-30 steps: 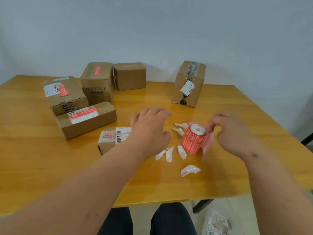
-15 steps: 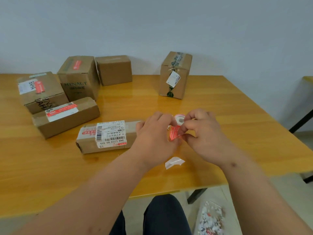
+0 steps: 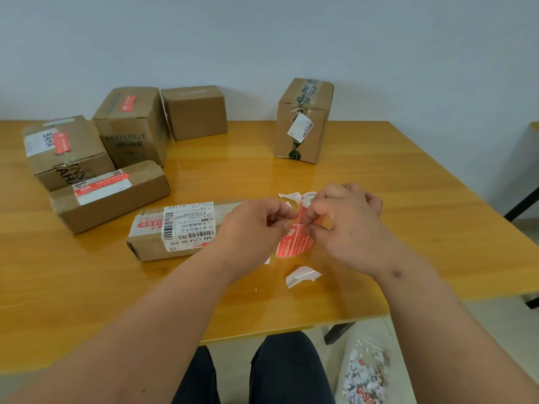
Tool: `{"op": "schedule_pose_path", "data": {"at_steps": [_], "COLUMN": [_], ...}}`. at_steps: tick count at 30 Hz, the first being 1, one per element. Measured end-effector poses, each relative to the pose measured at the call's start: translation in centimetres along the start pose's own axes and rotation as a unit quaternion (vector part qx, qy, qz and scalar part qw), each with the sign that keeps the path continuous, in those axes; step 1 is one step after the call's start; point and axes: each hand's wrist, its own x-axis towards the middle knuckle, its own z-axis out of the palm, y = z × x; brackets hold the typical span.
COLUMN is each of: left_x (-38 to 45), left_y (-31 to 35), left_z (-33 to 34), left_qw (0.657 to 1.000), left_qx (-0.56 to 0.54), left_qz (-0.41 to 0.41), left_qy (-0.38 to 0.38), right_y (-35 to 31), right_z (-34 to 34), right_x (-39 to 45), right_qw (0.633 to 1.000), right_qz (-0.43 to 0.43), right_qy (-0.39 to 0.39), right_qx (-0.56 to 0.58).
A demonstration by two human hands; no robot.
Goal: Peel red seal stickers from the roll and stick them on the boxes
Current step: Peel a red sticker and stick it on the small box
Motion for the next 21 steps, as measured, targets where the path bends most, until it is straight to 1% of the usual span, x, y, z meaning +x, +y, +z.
{"op": "schedule_pose_path", "data": {"at_steps": [3,5,8,13,18,21], "left_x": [-0.1,0.0,0.3,0.5,0.6,0.7], "left_y": [0.2,0.3,0.5,0.9,1.0,1.0], "left_z": [0.0,0.1,0.0,-0.2,-0.3,-0.3], "left_qw": [0.993,0.984,0.969,0.968,0.959,0.961], "left_qx": [0.114,0.171,0.239,0.249,0.282,0.277], "left_qz": [0.032,0.054,0.043,0.026,0.029,0.025], "left_qy": [-0.014,0.013,0.038,0.010,0.000,-0.001], "right_y": [-0.2,-0.3,-0.6,-0.9,-0.9,-0.9], "right_z": [0.0,0.1,0.3,-0.1,-0.2,-0.3], "right_x": [0.2,0.3,0.4,0.7,1.0,1.2], "right_qw": [1.000,0.999,0.999,0.996,0.995,0.995], "right_qz": [-0.015,-0.023,-0.034,-0.057,-0.074,-0.081], "right_qy": [-0.004,-0.002,-0.001,-0.004,-0.007,-0.009], "right_qx": [-0.015,-0.026,-0.031,-0.065,-0.065,-0.064]}}
